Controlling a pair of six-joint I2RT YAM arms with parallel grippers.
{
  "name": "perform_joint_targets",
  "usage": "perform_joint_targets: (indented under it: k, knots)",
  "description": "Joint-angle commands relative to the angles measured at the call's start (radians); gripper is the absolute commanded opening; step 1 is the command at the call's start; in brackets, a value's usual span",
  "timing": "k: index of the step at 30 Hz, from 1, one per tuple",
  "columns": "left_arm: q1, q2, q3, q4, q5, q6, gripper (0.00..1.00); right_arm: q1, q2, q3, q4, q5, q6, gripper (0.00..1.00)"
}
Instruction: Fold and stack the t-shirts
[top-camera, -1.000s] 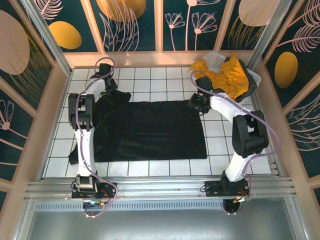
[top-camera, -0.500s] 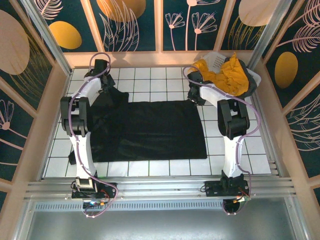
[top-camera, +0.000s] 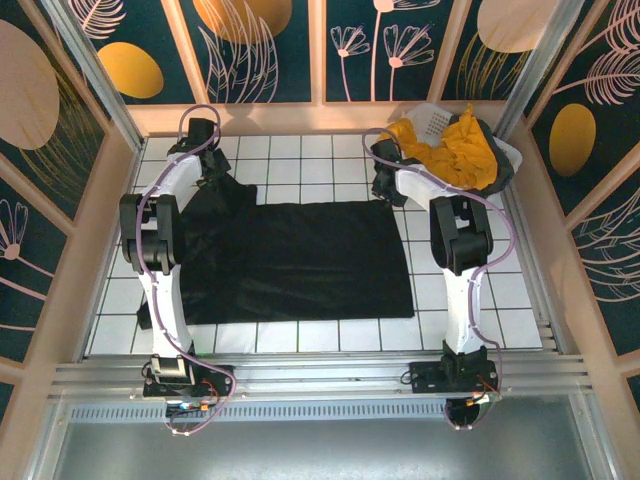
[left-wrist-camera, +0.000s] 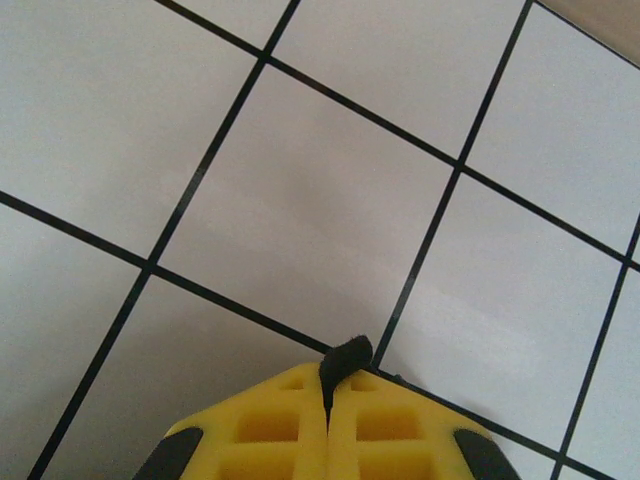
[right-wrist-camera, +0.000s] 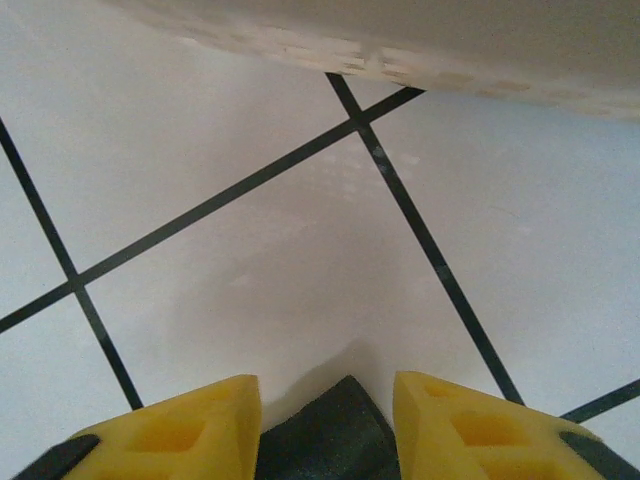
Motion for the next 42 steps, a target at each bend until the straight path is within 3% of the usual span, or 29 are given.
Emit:
perform_joint_targets:
  k: [1, 5, 14, 20, 27, 32, 42]
  knots:
    - [-0.004, -0.037, -0.006, -0.027, 0.004, 0.003, 0.00, 0.021, 0.007, -0.039, -0.062, 0.047, 0.051, 0.38]
    - [-0.004, -0.053, -0.010, -0.031, 0.005, 0.006, 0.00, 0.007, -0.131, -0.127, 0.086, 0.062, -0.015, 0.41]
    - [-0.003, -0.075, -0.034, -0.035, 0.007, 0.007, 0.00, -0.129, -0.097, -0.004, 0.058, 0.069, -0.067, 0.40]
    - [-0.004, -0.082, -0.040, -0.039, 0.006, 0.016, 0.00, -0.158, -0.097, 0.021, 0.020, 0.079, -0.086, 0.40]
    - [-0.004, -0.089, -0.059, -0.034, 0.011, 0.021, 0.00, -0.082, -0.203, -0.062, 0.066, 0.054, -0.121, 0.44]
    - [-0.004, -0.088, -0.071, -0.031, 0.004, 0.024, 0.00, 0.004, -0.279, -0.159, 0.082, 0.036, -0.027, 0.47]
    - [-0.003, -0.077, -0.062, -0.025, 0.015, 0.016, 0.00, 0.035, -0.134, -0.120, 0.077, 0.002, 0.129, 0.48]
